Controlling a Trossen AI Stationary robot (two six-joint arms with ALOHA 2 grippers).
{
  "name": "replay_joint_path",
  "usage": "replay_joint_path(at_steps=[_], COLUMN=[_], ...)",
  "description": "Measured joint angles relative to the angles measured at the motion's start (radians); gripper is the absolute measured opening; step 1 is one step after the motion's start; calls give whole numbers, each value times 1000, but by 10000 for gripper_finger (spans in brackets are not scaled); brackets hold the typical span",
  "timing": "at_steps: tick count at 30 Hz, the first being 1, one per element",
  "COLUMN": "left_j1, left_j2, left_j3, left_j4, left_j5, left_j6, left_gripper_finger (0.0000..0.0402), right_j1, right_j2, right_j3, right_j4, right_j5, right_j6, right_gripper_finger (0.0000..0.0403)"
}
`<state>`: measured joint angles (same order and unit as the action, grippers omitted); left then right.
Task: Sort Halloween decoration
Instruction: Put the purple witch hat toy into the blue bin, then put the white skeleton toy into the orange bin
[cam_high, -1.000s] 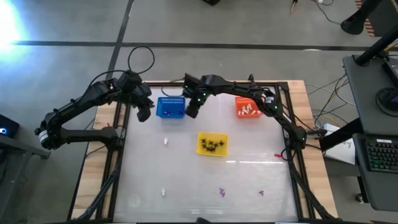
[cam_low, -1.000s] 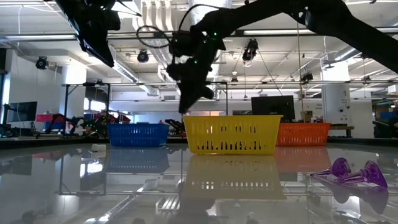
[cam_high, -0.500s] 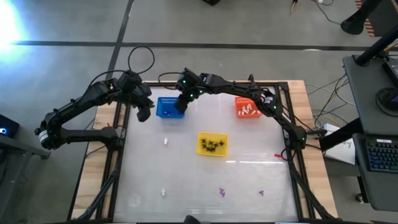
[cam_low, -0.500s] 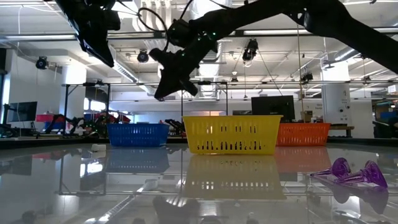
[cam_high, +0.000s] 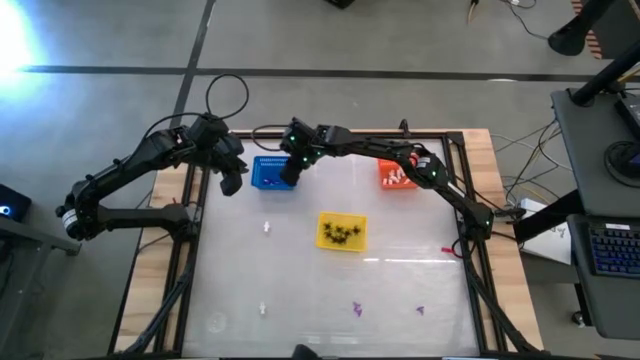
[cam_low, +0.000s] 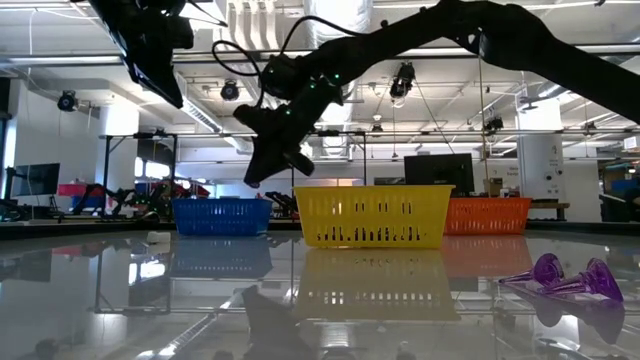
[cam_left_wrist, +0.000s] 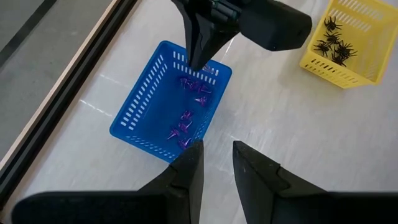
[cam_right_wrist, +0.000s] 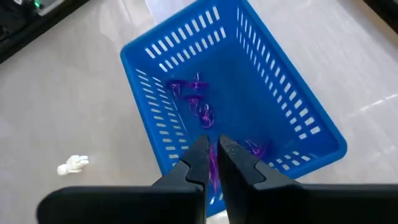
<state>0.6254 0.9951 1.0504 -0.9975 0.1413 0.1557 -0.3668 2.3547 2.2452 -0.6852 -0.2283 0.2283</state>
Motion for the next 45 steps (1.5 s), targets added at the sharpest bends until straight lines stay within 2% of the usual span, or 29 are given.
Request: replay_joint_path(at_steps=[9, 15, 19, 25, 28, 38, 45], left_j1=[0, -10, -44, -152, -231, -476, -557], left_j2=[0, -4, -9, -13, -15, -16, -13], left_j3=[0, 0, 0, -24, -60, -183, -307], left_j4=[-47, -119, -121, -100, -82, -53, 109], left_j5=[0, 47, 81, 79, 64, -110, -132], left_j6=[-27, -96, -150, -306, -388, -708, -887], left_gripper_finger=[68, 68, 68, 68, 68, 68, 68], right_j1=[5, 4, 5, 7, 12, 52, 107], right_j2=[-6, -27, -86, -164, -193, -266, -313], right_j3=[1, 110, 93, 92, 92, 91, 91], right_j4=[2, -249, -408, -602, -648, -780, -790], right_j5=[0, -14, -14, -7, -2, 29, 62], right_j6=[-3, -71, -146, -150, -150, -49, 77], right_gripper_finger=[106, 138, 144, 142, 144, 144, 141])
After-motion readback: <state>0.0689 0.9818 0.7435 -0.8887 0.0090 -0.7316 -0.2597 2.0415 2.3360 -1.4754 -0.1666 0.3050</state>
